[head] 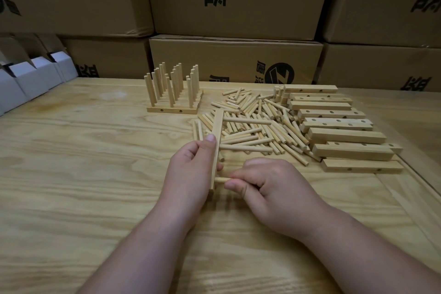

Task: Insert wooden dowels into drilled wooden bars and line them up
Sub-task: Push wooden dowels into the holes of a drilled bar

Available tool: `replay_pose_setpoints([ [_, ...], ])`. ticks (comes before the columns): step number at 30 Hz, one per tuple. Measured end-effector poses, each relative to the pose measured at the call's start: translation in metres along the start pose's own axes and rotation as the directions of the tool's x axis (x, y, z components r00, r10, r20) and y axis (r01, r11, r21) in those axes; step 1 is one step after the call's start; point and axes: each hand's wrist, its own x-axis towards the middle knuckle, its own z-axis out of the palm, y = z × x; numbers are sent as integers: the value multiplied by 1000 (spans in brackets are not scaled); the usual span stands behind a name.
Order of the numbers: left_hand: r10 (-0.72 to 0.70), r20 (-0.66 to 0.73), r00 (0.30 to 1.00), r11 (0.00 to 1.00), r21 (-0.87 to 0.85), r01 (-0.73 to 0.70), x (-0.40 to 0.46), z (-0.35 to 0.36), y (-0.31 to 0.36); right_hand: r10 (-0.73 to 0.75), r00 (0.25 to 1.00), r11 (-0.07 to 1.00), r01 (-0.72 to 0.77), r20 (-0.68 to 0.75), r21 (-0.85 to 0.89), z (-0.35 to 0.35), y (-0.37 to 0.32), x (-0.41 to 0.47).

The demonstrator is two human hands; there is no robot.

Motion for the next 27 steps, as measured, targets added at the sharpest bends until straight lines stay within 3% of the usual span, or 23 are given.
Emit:
replay_pose_setpoints([
  [8, -34, 18, 999, 999, -37, 34, -1, -2, 3, 68, 998, 997, -68, -9, 36, 2, 2, -1],
  [12, -54, 13, 998, 997, -58, 55, 0, -2, 3, 15, 998, 1000, -15, -61, -1, 1, 1, -2],
  [18, -5, -1, 1000, 997, -71, 5, -3, 0, 4, -83, 996, 995, 81, -41, -50, 2, -10, -2],
  [27, 80, 6, 997, 995, -55, -79, -7, 1, 9, -55, 998, 997, 52, -44, -58, 4, -16, -2],
])
